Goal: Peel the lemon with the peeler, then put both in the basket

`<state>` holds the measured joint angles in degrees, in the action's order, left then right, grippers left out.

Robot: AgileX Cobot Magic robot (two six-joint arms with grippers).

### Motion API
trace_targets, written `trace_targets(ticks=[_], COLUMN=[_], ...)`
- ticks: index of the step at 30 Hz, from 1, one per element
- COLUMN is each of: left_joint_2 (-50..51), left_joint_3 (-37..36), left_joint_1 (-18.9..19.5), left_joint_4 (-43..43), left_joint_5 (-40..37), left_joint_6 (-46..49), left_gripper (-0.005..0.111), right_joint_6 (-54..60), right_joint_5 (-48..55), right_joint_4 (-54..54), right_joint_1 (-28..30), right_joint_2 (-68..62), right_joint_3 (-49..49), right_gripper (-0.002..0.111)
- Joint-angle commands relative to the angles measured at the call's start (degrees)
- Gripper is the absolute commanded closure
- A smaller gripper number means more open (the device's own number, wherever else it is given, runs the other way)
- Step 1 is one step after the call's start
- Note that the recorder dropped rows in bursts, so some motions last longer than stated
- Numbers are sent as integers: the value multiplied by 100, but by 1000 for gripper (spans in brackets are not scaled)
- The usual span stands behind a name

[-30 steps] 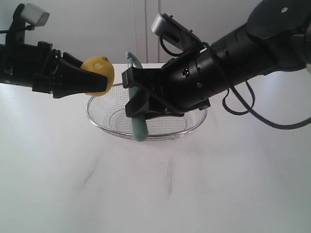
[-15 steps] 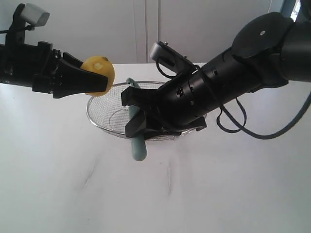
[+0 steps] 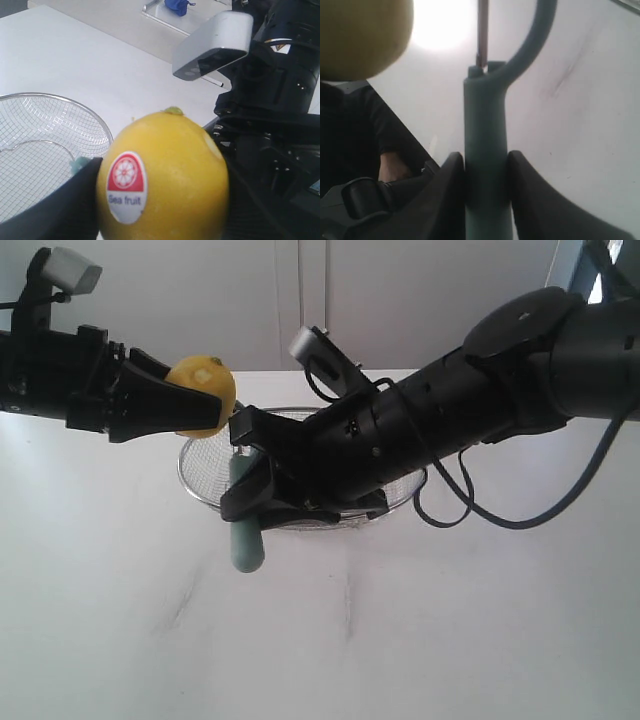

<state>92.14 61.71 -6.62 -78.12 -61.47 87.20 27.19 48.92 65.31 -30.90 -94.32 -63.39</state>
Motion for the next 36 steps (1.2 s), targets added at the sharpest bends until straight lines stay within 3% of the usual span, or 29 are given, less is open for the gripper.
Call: trace_targets(ticks=[1, 20, 36], left_joint_2=[-77, -77, -77], left_joint_3=[-45, -45, -45], left_joint_1=[9, 9, 9], left_joint_4=[-146, -105, -105], left_joint_5=[-110, -110, -110], left_joint_6=[14, 14, 14], left_gripper=[107, 107, 107], right_joint_6=[156, 285, 285], right_joint_5=[109, -692, -783], right_joint_4=[190, 408, 247], right_joint_1=[-3, 7, 7], right_joint_2=[11, 694, 1020], right_joint_3=[11, 11, 11], right_gripper=[108, 108, 108])
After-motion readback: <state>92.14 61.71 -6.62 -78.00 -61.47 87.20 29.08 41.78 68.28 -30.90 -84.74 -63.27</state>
